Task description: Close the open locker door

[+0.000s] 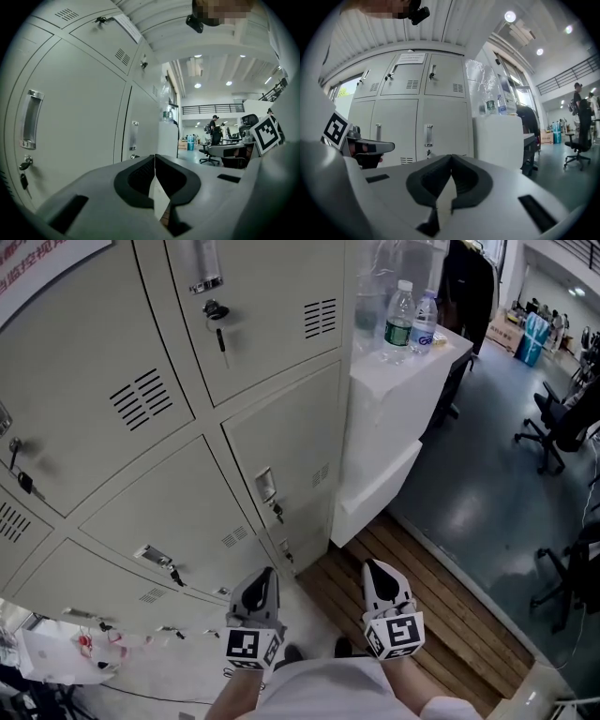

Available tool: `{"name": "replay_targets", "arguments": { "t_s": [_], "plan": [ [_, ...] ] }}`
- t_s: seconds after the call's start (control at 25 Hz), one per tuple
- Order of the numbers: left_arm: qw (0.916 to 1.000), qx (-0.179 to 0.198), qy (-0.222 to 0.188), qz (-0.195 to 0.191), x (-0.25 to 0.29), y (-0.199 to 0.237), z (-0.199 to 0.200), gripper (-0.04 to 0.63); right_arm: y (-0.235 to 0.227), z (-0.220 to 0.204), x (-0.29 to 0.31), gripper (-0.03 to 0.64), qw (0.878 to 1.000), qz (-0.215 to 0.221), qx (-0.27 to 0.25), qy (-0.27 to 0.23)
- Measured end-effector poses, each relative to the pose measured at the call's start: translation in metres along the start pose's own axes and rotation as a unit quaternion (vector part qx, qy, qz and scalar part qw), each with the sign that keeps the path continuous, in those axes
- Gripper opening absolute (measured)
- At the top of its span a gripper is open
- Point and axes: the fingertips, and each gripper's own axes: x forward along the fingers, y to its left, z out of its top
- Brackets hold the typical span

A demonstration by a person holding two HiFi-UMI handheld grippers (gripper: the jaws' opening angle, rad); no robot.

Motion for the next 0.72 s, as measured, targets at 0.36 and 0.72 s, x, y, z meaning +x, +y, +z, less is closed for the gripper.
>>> {"name": "replay_targets", "arguments": {
  "t_s": [0.36,0.72],
  "plan": [
    [1.0,0.003,-0.001,0.002,-0.0017,-0.0058,0.0025,0.011,0.0005,0.0011,-0.0022,0.012,1.0,0.007,0.004,-0.002],
    [1.0,0.007,-0.002,0.002,-0.0037,-0.0101,0.0045,0.011,0.0025,-0.0003,-0.0042,0.012,1.0,0.015,0.003,0.0]
  ]
}}
